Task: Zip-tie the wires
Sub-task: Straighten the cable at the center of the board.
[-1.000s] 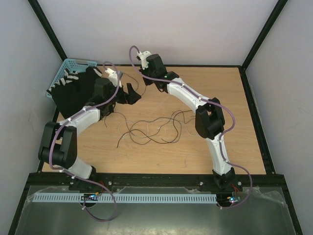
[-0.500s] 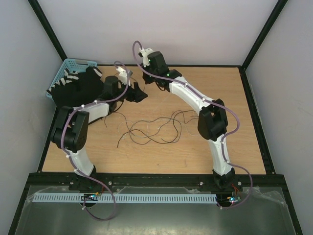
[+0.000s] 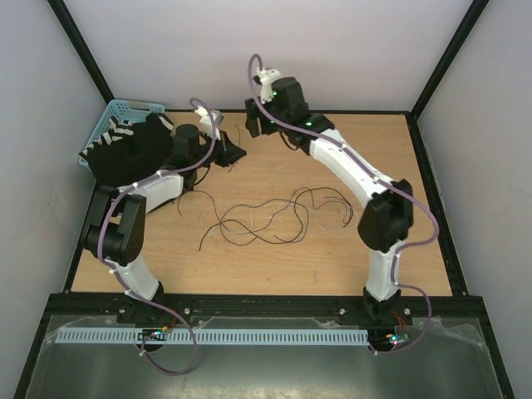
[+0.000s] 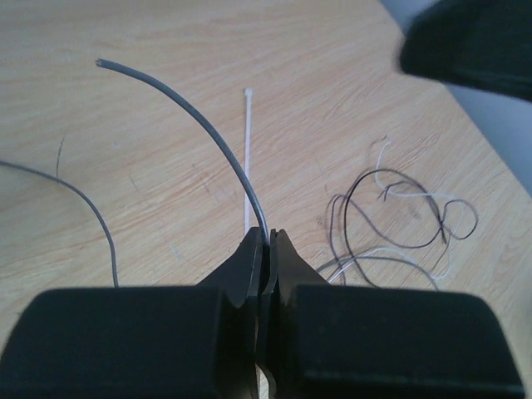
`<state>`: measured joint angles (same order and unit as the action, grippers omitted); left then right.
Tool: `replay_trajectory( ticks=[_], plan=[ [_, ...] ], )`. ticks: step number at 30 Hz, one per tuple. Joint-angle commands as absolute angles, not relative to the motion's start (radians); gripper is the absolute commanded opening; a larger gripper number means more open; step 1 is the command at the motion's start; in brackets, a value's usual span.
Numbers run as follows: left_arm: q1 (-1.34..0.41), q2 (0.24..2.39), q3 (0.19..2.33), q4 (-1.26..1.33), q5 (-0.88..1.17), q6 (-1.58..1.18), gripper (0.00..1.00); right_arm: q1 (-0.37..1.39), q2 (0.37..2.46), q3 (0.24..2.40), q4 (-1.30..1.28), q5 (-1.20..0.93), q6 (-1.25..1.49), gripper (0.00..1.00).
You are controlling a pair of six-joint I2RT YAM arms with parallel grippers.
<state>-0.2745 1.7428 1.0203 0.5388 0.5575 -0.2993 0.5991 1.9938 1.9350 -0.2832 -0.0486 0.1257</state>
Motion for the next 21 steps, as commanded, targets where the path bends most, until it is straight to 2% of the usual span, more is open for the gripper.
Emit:
replay_trajectory(
  ticks=[1,4,5,11,21],
  plan=[
    [-0.263,1.643,1.070,0.578,0.535,-0.352,0.00,0.568,1.779,1.828,-0.267,-0.004,0.122,0.83],
    [-0.260,1.608,1.117,0.571,0.518,-0.373,0.00,0.554,1.621,1.669,-0.216,0.042,0.113,0.98],
    [-0.260,1.597,1.137,0.562,0.516,-0.381,0.00,0.550,1.570,1.614,-0.188,0.053,0.116,1.00],
    [-0.261,1.509,1.250,0.491,0.457,-0.461,0.00,0.476,1.342,1.260,-0.039,-0.020,0.206,0.99],
    [-0.270,1.369,1.464,0.337,0.394,-0.615,0.00,0.466,1.053,0.740,0.480,-0.189,0.355,0.99]
  ],
)
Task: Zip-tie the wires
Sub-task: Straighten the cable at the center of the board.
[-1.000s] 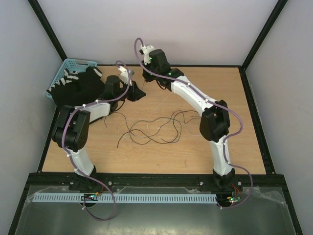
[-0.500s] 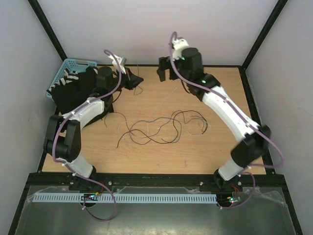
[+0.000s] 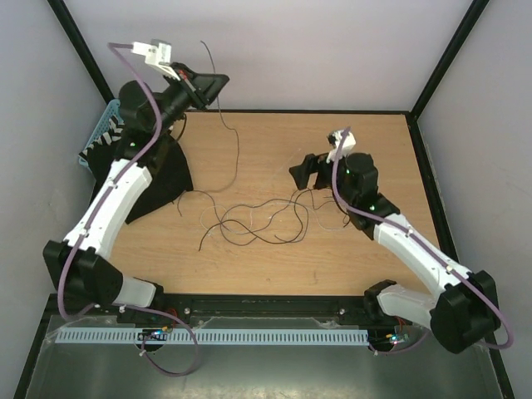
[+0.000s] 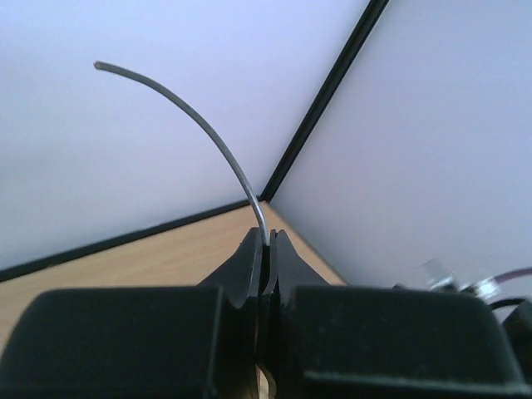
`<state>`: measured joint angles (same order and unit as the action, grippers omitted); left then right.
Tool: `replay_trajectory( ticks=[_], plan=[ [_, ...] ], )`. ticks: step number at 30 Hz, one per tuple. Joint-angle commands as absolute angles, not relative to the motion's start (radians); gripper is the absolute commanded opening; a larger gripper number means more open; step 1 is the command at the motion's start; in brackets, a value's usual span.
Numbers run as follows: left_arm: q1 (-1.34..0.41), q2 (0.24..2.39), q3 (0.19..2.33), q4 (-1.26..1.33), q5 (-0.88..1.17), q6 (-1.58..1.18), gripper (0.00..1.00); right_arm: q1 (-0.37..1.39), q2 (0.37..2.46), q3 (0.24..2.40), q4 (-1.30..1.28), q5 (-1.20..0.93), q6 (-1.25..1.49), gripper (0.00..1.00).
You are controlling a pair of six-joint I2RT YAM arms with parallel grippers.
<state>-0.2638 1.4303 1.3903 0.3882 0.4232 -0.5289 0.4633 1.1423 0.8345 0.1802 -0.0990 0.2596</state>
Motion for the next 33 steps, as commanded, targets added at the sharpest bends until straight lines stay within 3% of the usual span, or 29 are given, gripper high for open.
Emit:
replay_trajectory(
  ticks=[1,7,18,33],
  plan=[
    [-0.273,1.357,1.475,0.322,0.389,-0.630,0.00,0.465,1.037,0.690,0.542,-0.209,0.367,0.99],
    [-0.303,1.299,1.533,0.265,0.397,-0.706,0.00,0.479,1.020,0.466,0.894,-0.296,0.396,0.99],
    [-0.422,1.214,1.593,0.195,0.344,-0.659,0.00,0.639,1.182,0.462,1.127,-0.313,0.357,0.99],
    [-0.513,1.181,1.633,0.149,0.323,-0.653,0.00,0.762,1.420,0.618,1.126,-0.208,0.341,0.99]
  ],
)
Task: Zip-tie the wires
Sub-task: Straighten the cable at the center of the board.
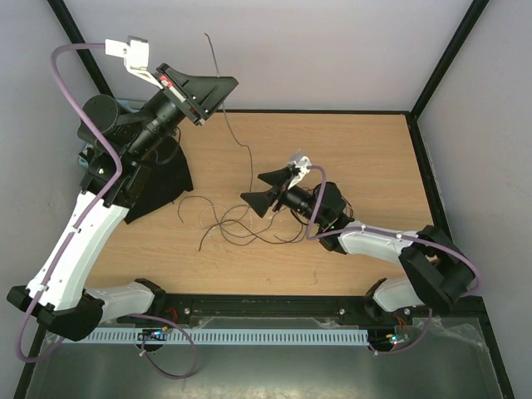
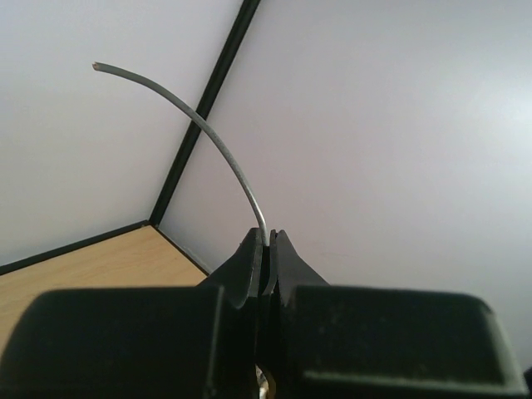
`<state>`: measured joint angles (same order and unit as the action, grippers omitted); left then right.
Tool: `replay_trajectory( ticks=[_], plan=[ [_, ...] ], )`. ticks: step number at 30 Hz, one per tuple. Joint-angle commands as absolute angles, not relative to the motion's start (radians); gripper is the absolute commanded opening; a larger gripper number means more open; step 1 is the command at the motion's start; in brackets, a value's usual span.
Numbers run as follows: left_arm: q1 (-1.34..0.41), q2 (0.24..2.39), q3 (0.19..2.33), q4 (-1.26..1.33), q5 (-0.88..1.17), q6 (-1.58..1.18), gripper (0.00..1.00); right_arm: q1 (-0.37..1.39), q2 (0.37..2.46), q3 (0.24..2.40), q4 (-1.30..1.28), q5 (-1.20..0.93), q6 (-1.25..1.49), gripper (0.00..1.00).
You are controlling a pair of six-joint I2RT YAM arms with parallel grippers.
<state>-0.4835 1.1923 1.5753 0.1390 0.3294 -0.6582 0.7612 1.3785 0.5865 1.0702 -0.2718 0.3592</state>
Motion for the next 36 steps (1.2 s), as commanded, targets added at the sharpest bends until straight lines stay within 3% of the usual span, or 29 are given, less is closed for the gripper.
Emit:
replay_trajectory(
  ticks=[1,6,10,12,18,21,28,33,36],
  plan=[
    [-0.524,1.181,1.640,0.149,0.324,-0.653,0.00,0.762,1.435,0.626,1.131,-0.200,0.336,0.99],
    [-0.589,1.179,1.665,0.149,0.322,-0.642,0.00,0.763,1.524,0.694,1.162,-0.225,0.354,0.99],
    [-0.632,1.169,1.667,0.147,0.308,-0.616,0.00,0.764,1.579,0.745,1.193,-0.277,0.394,0.88],
    [-0.640,1.163,1.667,0.145,0.301,-0.607,0.00,0.764,1.596,0.763,1.194,-0.295,0.403,0.75],
    [-0.643,1.123,1.647,0.111,0.238,-0.536,0.00,0.761,1.554,0.744,1.091,-0.280,0.375,0.17],
    [-0.642,1.083,1.623,0.053,0.153,-0.463,0.00,0.734,1.478,0.706,0.960,-0.282,0.346,0.00],
    [-0.640,0.953,1.500,-0.170,-0.142,-0.286,0.00,0.571,1.225,0.730,0.282,-0.217,0.187,0.00],
    [-0.640,0.821,1.229,-0.214,-0.277,-0.342,0.00,0.552,1.173,0.841,-0.172,-0.006,-0.071,0.00],
    [-0.640,0.776,1.043,-0.209,-0.295,-0.441,0.00,0.552,1.204,0.887,-0.346,0.092,-0.080,0.00]
  ],
)
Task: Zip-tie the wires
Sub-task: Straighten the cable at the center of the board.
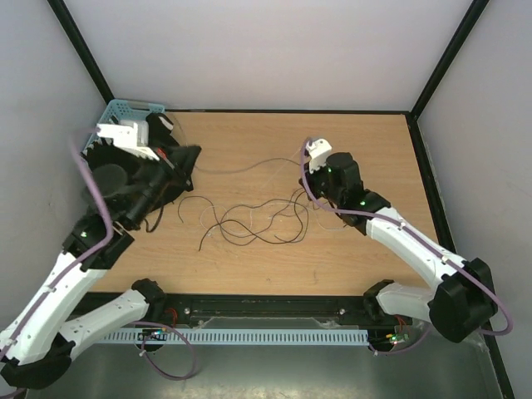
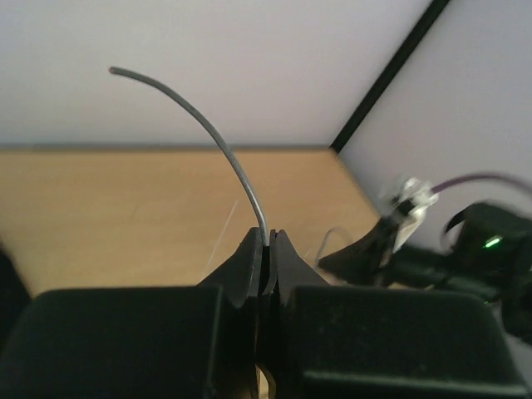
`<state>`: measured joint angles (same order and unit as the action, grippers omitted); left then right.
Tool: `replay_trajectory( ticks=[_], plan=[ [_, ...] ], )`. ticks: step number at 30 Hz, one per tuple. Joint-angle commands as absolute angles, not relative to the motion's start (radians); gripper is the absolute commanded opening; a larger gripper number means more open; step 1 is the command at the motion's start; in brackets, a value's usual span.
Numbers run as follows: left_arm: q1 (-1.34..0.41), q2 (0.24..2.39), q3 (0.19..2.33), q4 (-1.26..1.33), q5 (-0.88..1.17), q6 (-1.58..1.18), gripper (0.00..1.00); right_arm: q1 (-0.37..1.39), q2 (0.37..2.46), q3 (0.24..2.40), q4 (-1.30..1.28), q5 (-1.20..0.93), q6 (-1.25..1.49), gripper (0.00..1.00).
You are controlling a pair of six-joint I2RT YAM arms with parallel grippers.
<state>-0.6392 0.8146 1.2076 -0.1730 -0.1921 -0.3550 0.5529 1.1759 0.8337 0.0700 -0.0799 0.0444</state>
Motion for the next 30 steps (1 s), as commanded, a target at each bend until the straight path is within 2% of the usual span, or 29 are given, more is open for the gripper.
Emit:
replay_trajectory(
  ticks=[1,7,17,23,30],
  plan=[
    [-0.640,0.764,0.987,-0.206,-0.301,-0.484,0.00,0.552,1.211,0.897,-0.371,0.104,-0.082,0.00],
    [-0.640,0.694,0.689,-0.117,-0.355,-0.659,0.00,0.552,1.246,0.951,-0.479,0.288,-0.093,0.00],
    [-0.641,0.736,0.513,-0.061,-0.391,-0.782,0.00,0.552,1.462,1.099,-0.628,0.578,-0.194,0.00],
    [-0.643,0.805,0.477,-0.013,-0.392,-0.805,0.00,0.554,1.609,1.227,-0.688,0.583,-0.231,0.00],
    [-0.641,0.873,0.445,0.012,-0.417,-0.811,0.00,0.554,1.756,1.239,-0.697,0.539,-0.249,0.00]
  ],
)
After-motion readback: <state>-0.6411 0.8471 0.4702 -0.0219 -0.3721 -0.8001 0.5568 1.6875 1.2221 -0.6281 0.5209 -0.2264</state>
